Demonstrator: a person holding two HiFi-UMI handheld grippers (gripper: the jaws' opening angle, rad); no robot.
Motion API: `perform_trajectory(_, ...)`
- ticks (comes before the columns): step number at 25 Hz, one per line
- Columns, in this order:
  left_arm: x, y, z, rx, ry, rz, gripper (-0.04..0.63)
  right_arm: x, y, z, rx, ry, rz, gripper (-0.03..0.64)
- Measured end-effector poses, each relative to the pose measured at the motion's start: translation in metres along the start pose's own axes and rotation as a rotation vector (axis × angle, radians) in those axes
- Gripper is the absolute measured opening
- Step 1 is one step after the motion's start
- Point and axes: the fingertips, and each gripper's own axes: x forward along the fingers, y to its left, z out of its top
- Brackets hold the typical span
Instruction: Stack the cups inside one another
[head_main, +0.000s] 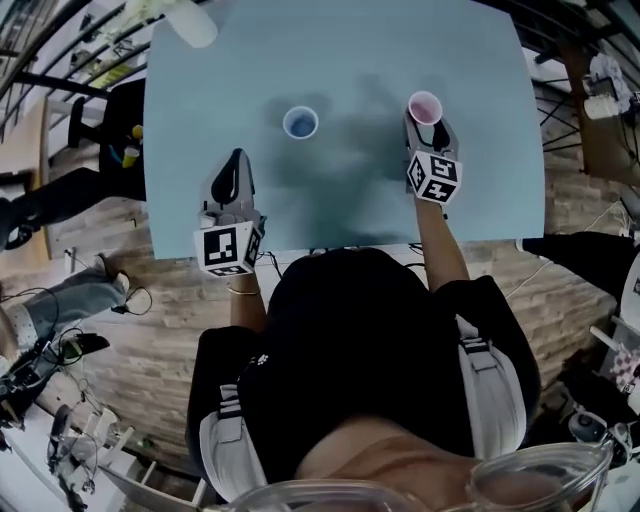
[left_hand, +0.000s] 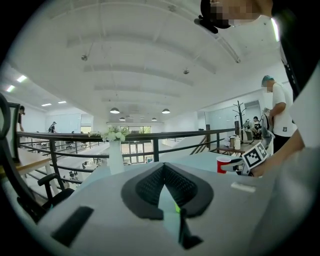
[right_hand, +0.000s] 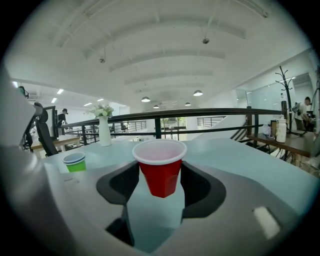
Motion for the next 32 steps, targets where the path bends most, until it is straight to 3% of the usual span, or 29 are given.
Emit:
perform_trajectory(17,-0.045,0.045,-0.011,-0.034,0.000,0.119,-0.006,0.020,0.153,0.050,-0.074,-0.083,0.349,0.264)
perform_trajectory(25,-0.059,0.059,-0.019,-0.049,0.003,0.158,-0.006,0.020,0.217,0.046,-0.122,-0.076,0.500,0.265)
perform_trajectory(32,-0.072,0.071,-0.021,-0.059,0.009,0.193,-0.006,0.023,0.249,0.027,-0.160,-0.024,0.571,0.265)
